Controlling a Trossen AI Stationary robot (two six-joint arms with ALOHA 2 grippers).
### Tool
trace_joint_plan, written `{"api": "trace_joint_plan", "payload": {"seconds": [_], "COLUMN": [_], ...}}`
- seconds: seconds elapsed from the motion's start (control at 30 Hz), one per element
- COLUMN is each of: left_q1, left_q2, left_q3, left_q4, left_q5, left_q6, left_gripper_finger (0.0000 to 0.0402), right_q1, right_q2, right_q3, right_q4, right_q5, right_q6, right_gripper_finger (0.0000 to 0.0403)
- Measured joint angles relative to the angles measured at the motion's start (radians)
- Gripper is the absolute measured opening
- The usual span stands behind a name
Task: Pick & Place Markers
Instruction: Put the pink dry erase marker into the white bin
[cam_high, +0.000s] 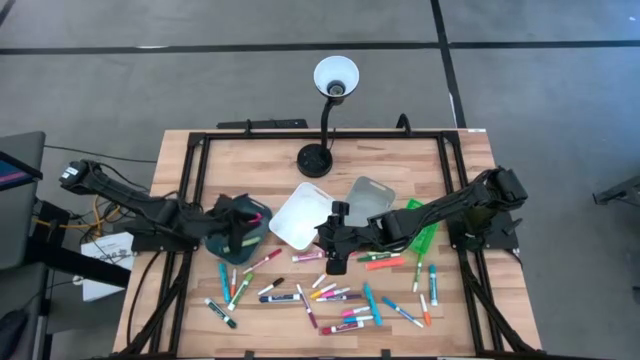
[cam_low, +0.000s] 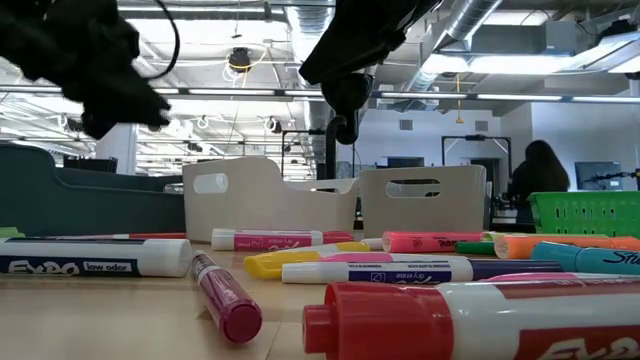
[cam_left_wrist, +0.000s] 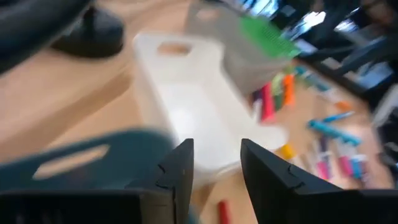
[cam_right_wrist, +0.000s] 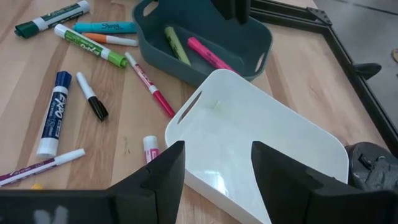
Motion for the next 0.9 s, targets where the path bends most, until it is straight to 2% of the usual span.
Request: {"api": "trace_joint_plan", "payload": {"seconds": [0.27, 0.43, 0.63, 0.9], "left_q1": [0.0, 0.0, 0.0, 0.0], "left_q2": [0.001, 0.001, 0.062, 0.267], "left_q3": [0.002, 0.002, 0.002, 0.002], "left_q4": [0.249, 0.303, 0.365, 0.553], "left_q5": [0.15, 0.189, 0.193, 0.214], "left_q6": [0.264, 0.391, 0.422, 0.45], "left_gripper_finger": [0.0127, 0.0127, 0.0127, 0.0127], "right_q1": [0.0, 0.0, 0.0, 0.0], "right_q2": [0.0, 0.0, 0.0, 0.001], "right_q3": [0.0, 0.0, 0.0, -0.001], "right_q4": [0.0, 0.0, 0.0, 0.045], "right_q5": [0.0, 0.0, 0.0, -0.001], "right_q6": [0.0, 0.0, -0.006, -0.008], "right_gripper_finger": [0.0175, 0.0178, 0.018, 0.0176]}}
